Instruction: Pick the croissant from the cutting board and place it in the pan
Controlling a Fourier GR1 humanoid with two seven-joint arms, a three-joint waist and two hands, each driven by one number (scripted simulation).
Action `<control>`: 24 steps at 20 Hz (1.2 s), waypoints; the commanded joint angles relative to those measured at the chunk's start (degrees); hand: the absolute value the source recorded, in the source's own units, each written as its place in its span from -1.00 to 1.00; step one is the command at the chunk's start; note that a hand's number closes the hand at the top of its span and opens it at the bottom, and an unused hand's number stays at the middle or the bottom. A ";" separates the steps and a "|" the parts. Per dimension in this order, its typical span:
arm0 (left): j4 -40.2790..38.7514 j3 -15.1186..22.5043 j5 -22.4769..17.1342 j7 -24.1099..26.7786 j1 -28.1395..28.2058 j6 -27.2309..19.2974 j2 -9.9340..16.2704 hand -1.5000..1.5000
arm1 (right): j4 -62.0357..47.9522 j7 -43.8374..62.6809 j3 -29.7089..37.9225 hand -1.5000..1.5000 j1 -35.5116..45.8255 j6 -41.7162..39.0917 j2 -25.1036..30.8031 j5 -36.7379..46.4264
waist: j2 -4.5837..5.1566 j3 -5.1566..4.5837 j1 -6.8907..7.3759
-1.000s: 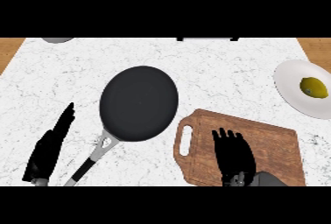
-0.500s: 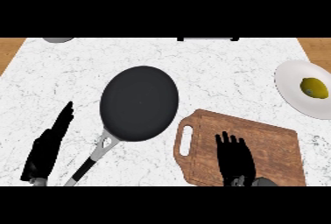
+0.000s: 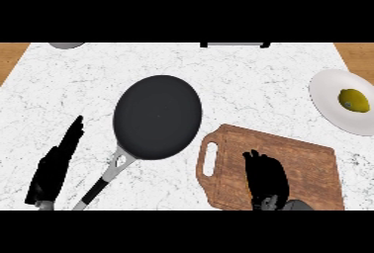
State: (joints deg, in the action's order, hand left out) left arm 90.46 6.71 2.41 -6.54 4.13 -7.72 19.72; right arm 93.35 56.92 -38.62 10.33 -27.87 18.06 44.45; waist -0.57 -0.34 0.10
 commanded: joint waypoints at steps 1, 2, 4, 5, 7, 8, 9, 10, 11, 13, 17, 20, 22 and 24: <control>1.06 -0.91 0.04 1.35 2.84 1.13 -0.02 0.00 | -3.06 2.40 3.00 1.00 -1.26 -1.45 -3.17 -1.00 | 0.54 0.34 0.16; 0.81 0.45 1.39 1.80 2.28 -0.42 -2.00 0.00 | -6.77 -3.05 3.52 1.00 -2.48 3.70 -1.17 0.94 | 0.58 0.36 0.12; 0.93 -0.35 0.65 -0.94 1.22 0.41 -0.32 0.00 | -0.79 5.77 4.81 1.00 -7.47 7.27 -6.57 1.11 | 0.42 0.37 -0.58; -0.67 -1.45 0.64 0.49 0.85 0.05 0.05 0.00 | 1.13 7.72 6.17 1.00 -10.19 9.44 -7.47 1.38 | 0.34 0.34 -1.44; 0.70 0.03 1.28 0.48 2.86 -0.21 -0.67 0.00 | 3.39 11.22 11.50 1.00 -10.70 12.12 -11.33 0.27 | 0.10 0.35 -1.71; 2.02 -0.65 0.11 0.63 3.75 0.72 0.07 0.00 | 4.61 12.84 11.51 1.00 -13.90 14.72 -13.70 0.83 | -0.17 0.36 -2.00; 1.03 -0.65 0.53 -0.09 2.76 0.43 -0.19 0.00 | 5.19 12.40 11.16 1.00 -14.89 16.13 -13.95 2.54 | 0.16 0.35 -1.76; 1.68 -1.50 0.16 -0.68 1.16 0.64 0.27 0.00 | 6.35 14.49 11.24 1.00 -14.40 15.09 -15.30 3.53 | 0.26 0.32 -1.32; 1.71 -2.01 -0.71 -0.44 2.08 1.49 0.70 0.00 | 8.55 14.67 8.09 1.00 -18.10 18.41 -16.27 7.22 | 0.12 0.31 -1.43; 0.24 -2.87 -0.45 -0.36 0.13 2.06 1.39 0.00 | 10.35 14.56 9.50 1.00 -16.40 18.75 -14.15 12.53 | 0.32 0.29 -1.08; 3.04 -0.33 1.31 -0.96 2.57 0.11 -0.99 0.00 | 16.44 14.74 6.08 1.00 -14.50 22.00 -13.99 26.01 | 0.03 0.28 -0.69; 1.24 -1.73 0.17 -1.43 0.75 1.82 0.42 0.00 | 21.75 11.23 5.06 1.00 -8.39 19.63 -10.27 34.84 | -0.06 0.19 -0.79; 3.11 -1.44 0.61 -2.90 0.23 1.78 0.72 0.00 | 24.64 9.93 2.50 1.00 -4.79 19.31 -11.04 39.71 | -0.14 0.24 -0.42; 2.13 0.46 2.07 -1.48 1.39 0.44 -1.85 0.00 | 21.19 9.22 0.47 1.00 -1.03 19.19 -14.03 43.66 | 0.32 0.27 0.16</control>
State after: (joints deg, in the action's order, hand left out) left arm 92.38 6.12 3.75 -7.99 5.20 -6.98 19.04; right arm 113.39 61.88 -34.47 3.47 -8.65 6.23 79.84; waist -0.47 -0.10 -0.31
